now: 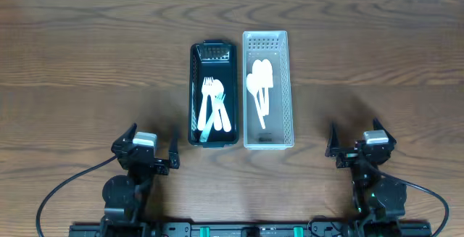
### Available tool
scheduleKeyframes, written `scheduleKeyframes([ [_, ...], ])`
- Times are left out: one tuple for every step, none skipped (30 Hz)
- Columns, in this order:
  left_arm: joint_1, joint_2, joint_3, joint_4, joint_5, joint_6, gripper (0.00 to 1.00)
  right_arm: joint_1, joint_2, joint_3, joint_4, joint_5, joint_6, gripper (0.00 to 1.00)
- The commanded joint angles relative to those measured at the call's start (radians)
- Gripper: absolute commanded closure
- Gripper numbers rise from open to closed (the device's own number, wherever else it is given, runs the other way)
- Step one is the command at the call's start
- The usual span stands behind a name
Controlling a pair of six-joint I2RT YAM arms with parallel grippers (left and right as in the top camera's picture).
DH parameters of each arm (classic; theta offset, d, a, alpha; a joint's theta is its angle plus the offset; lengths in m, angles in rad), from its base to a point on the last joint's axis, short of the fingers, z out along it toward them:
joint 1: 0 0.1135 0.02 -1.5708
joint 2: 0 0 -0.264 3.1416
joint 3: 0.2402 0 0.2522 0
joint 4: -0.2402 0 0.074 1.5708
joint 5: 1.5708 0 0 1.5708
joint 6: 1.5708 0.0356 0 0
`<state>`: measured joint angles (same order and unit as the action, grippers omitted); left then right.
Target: Pack container
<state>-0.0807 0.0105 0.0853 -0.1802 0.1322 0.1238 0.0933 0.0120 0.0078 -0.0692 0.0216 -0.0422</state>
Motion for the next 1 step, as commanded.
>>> scheduleKeyframes([
  [-0.005, -0.006, -0.029, -0.003, 0.017, -0.013, 0.02, -0.010, -0.006, -0.002, -0.004, -0.003, -0.015, 0.01],
])
